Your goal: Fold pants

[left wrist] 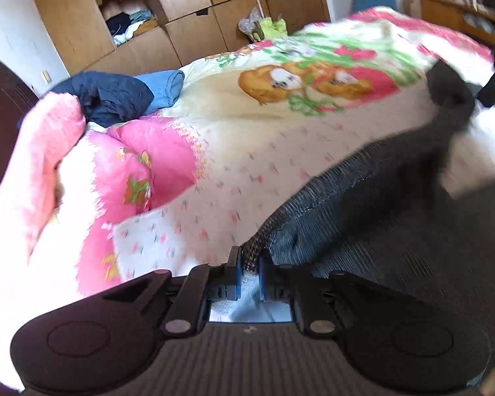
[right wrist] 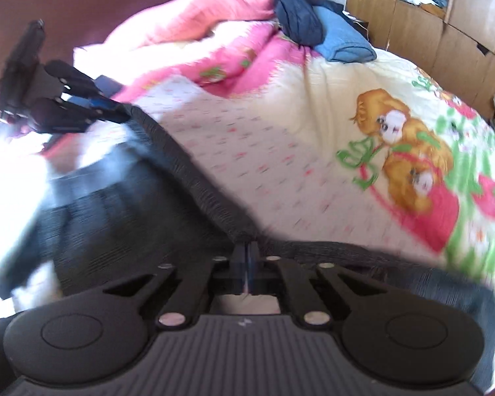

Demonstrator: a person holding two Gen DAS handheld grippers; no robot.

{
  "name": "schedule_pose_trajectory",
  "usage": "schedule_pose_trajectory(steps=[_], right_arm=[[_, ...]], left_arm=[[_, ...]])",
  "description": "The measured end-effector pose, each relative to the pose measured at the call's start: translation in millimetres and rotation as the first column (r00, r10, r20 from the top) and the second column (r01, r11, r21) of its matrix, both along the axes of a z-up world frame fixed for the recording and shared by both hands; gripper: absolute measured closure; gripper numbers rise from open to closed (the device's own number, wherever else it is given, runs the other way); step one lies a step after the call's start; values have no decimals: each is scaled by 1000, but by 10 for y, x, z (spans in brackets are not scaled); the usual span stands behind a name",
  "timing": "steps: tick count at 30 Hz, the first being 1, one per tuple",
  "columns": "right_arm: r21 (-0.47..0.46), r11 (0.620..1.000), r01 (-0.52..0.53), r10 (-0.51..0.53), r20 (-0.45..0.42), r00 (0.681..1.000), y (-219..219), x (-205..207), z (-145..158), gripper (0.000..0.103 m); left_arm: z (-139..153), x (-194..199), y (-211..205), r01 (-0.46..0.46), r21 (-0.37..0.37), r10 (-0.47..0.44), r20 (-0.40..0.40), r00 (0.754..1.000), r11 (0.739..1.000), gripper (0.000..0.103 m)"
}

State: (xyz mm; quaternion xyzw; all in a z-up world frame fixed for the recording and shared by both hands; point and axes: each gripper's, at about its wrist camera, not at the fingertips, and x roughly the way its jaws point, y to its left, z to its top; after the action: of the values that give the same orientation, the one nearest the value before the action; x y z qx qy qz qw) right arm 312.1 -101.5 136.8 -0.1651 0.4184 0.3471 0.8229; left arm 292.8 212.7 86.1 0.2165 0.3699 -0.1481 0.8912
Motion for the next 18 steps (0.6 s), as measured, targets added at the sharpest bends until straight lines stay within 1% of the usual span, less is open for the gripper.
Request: schedule_pose_trajectory(steps=[1,3,6,7,8,9,11,12,13,14,15,17,18], right_arm=[[22,1000,6,-6,-12,1000,-47,-198,9,103],[55,998,18,-16,-49,999,-88,-554,-79,103],[36,999,40,-37,-87,995,-104,-933,-373,103],[20,998,57,-55,-75,996,-88,-1006,-468,103],[-19,998,59,-59,-27,998,-49,-1071,-549,101],[-77,996,47,-44,42,998,15,-1122,-625,100],[-150,987,53,-27,172,985,125,-1128,-730,94],[-195,979,54,-9,221,975,197,-1092,-772,85],[-246,967,69,-3,259,966,282,-1038,-795,78],[-295,953,62,32,305,952,367,-995,-803,70],[-349,936,34,102,363,926,431,-979,-809,59],[-451,893,4,234,470,851,568,-901,-813,44],[-461,887,-18,269,484,833,614,-822,-787,43]], left_arm=[[-19,-181,-24,5,14,-4,-12,1000,1000,78],[-105,-511,-110,26,40,-24,-35,999,999,78],[-256,-867,-305,66,90,-65,-22,998,994,78],[-307,-941,-363,75,102,-74,-15,997,992,78],[-349,-971,-403,77,109,-77,-5,997,991,78],[-384,-987,-438,77,122,-79,10,997,990,78],[-393,-986,-458,56,128,-64,61,996,990,78],[-362,-968,-436,35,108,-42,70,997,994,78],[-315,-956,-411,31,90,-38,79,996,996,78],[-265,-960,-392,35,88,-44,100,994,996,78],[-216,-963,-381,37,91,-48,119,992,995,78],[-130,-948,-343,38,64,-46,136,990,997,78],[-107,-943,-329,41,55,-49,145,988,998,78]])
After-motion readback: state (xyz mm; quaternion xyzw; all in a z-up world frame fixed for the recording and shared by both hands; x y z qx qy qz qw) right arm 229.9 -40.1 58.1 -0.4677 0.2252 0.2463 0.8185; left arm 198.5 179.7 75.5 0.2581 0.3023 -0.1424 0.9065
